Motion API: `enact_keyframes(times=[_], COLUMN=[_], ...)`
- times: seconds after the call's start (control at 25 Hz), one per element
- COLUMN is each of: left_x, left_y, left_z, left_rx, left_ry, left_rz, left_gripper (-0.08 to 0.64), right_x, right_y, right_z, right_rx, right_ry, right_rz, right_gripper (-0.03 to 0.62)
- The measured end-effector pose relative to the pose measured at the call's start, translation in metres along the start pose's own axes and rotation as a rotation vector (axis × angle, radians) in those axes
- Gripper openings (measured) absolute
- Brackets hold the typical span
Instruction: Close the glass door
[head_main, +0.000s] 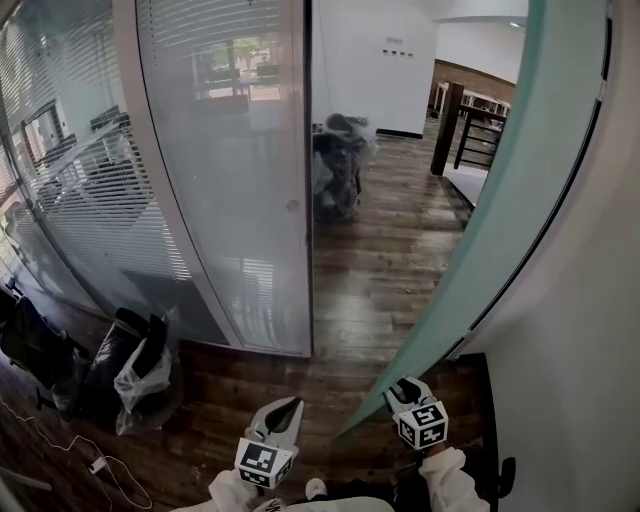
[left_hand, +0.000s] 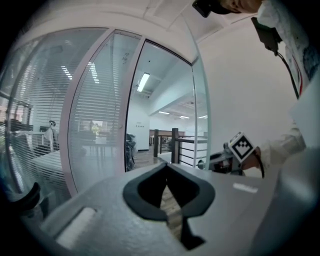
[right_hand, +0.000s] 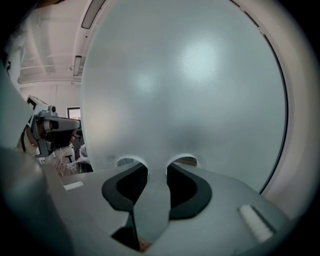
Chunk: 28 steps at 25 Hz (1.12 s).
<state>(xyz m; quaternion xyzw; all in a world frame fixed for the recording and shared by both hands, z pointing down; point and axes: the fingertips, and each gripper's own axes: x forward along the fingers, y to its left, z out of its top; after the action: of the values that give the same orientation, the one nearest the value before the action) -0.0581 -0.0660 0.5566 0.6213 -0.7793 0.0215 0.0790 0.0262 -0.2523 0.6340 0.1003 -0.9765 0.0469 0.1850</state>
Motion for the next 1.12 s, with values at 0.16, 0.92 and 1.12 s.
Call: enact_keyframes(times=[0.16,0.92,1.12], left_x=[0.001,0.054,0.068], left_y=[0.008,0.082,0.096], left_z=[0.000,0.006,0.009], left_rx=[-0.009,-0.027,-0.027], left_ry=[0.001,0.040,0.045], left_rz=[0.028,0.170,0.215], left_gripper=[0.002,0.002,0.002], right_x=[0.018,0.114,0.140], right_y=[-0.003,-0.003,-0.006], right_z=[0.008,0.050,0.059], right_rx=[-0.001,0.003,-0.009], right_ry=[0.011,-0.004,-0.029], right_rz=[-0.014,-0.086,-0.114], right_gripper=[0.126,0.129,0.129])
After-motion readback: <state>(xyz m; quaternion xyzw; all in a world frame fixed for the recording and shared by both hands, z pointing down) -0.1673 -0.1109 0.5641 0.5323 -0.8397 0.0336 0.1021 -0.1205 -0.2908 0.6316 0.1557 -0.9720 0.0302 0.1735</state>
